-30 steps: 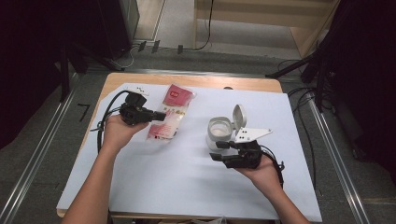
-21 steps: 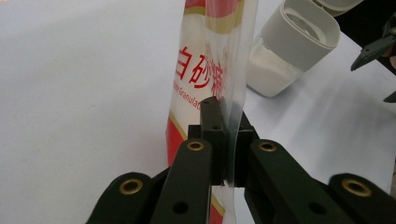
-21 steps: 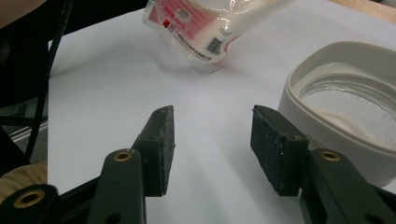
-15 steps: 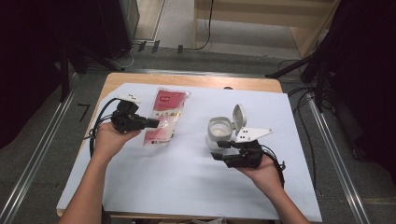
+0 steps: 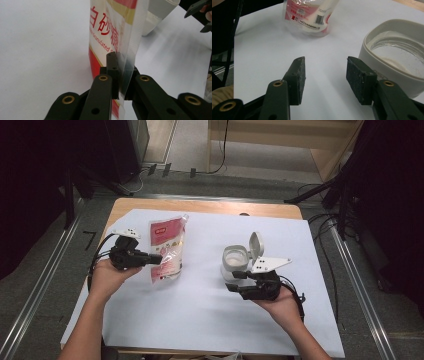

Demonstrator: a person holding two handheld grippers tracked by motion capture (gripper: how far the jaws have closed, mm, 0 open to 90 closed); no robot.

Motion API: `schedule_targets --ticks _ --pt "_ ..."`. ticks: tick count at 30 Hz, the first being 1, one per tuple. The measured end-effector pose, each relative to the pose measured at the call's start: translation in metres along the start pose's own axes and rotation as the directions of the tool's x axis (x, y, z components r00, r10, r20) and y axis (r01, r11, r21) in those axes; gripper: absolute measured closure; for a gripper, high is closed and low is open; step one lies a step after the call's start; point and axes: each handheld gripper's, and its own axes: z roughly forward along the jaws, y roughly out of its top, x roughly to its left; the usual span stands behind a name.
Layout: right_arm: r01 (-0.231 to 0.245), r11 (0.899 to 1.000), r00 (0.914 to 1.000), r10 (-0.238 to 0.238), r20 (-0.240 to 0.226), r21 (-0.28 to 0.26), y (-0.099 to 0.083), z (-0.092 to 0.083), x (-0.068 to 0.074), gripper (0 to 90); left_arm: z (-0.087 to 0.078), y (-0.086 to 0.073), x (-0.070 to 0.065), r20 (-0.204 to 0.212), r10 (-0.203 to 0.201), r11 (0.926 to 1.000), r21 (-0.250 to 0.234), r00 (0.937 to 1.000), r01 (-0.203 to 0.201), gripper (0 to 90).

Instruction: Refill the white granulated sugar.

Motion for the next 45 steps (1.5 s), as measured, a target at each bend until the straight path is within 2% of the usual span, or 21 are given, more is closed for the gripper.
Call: schedule_targets --ticks 2,8,11,13,17,18,20,22,25,26,28,33,34,38,39,40,41,42,45 --pt "0.001 1.000 1.0000 -0.001 0.002 0.000 0.000 0.000 0.000 50.3 0.000 -0.002 0.000 -0.009 0.012 0.9999 0.011 0.9999 -0.012 88.6" --pt "0.008 1.000 0.9999 -0.008 0.006 0.006 0.000 0.000 -0.001 50.6 -0.002 -0.003 0.002 0.001 0.009 1.0000 0.000 1.0000 -0.009 86.4" --pt "0.007 1.000 0.9999 -0.008 0.008 0.010 -0.001 0.000 0.000 50.5 -0.002 -0.004 0.001 -0.002 0.025 0.9997 0.006 0.9997 -0.025 88.8" --pt "0.010 1.000 0.9999 -0.010 0.009 0.012 -0.001 0.000 0.000 50.5 -0.002 -0.005 0.000 0.012 0.049 0.9987 0.013 0.9987 -0.049 89.2" --pt "0.011 1.000 0.9999 -0.011 0.011 0.011 -0.001 0.000 0.000 50.5 -0.003 -0.006 -0.001 0.009 0.060 0.9980 0.016 0.9981 -0.061 85.7" --pt "0.014 1.000 0.9998 -0.014 0.017 0.011 -0.001 0.000 0.000 50.5 -0.003 -0.011 -0.004 0.019 0.072 0.9969 0.031 0.9972 -0.072 84.5" --pt "0.023 1.000 0.9995 -0.023 0.022 0.009 -0.001 -0.001 0.000 50.5 -0.004 -0.014 -0.005 0.015 0.088 0.9954 0.038 0.9960 -0.089 83.6" --pt "0.023 1.000 0.9995 -0.023 0.022 0.008 0.000 -0.001 0.000 50.5 -0.007 -0.017 -0.005 0.015 0.074 0.9965 0.039 0.9972 -0.074 82.9" --pt "0.027 1.000 0.9994 -0.027 0.023 0.006 0.000 0.000 0.001 50.6 -0.011 -0.020 -0.003 0.026 0.065 0.9977 0.019 0.9975 -0.066 78.7" --pt "0.030 0.999 0.9992 -0.031 0.025 0.014 0.000 0.001 0.002 50.5 -0.013 -0.020 -0.003 0.035 0.062 0.9981 -0.002 0.9975 -0.062 78.5" --pt "0.037 0.999 0.9990 -0.038 0.024 0.015 0.000 0.002 0.003 50.5 -0.014 -0.020 -0.001 0.041 0.052 0.9986 -0.008 0.9978 -0.052 77.0" --pt "0.041 0.999 0.9989 -0.041 0.024 0.019 0.000 0.002 0.004 50.5 -0.014 -0.022 0.001 0.045 0.067 0.9977 -0.009 0.9967 -0.067 72.8" --pt "0.041 0.999 0.9988 -0.042 0.027 0.019 0.000 0.002 0.003 50.6 -0.014 -0.022 0.002 0.050 0.052 0.9986 -0.007 0.9974 -0.052 73.1" --pt "0.039 0.999 0.9989 -0.039 0.027 0.018 0.000 0.002 0.002 50.5 -0.014 -0.024 0.004 0.057 0.050 0.9988 -0.008 0.9971 -0.049 72.7" --pt "0.037 0.999 0.9989 -0.038 0.029 0.019 0.000 0.002 0.002 50.4 -0.014 -0.025 0.006 0.060 0.042 0.9991 -0.002 0.9973 -0.042 68.4" --pt "0.037 0.999 0.9989 -0.038 0.029 0.019 0.000 0.002 0.002 50.4 -0.014 -0.025 0.006 0.060 0.042 0.9991 -0.002 0.9973 -0.042 67.2" --pt "0.038 0.999 0.9988 -0.038 0.030 0.019 0.000 0.002 0.002 50.4 -0.014 -0.025 0.008 0.062 0.026 0.9997 0.003 0.9977 -0.026 67.2" --pt "0.036 0.999 0.9988 -0.036 0.032 0.019 0.000 0.001 0.002 50.4 -0.014 -0.025 0.008 0.068 0.023 0.9997 -0.010 0.9974 -0.023 65.5" --pt "0.037 0.999 0.9986 -0.038 0.037 0.012 0.000 0.000 0.002 50.4 -0.014 -0.025 0.006 0.077 0.043 0.9988 -0.026 0.9961 -0.041 60.9"
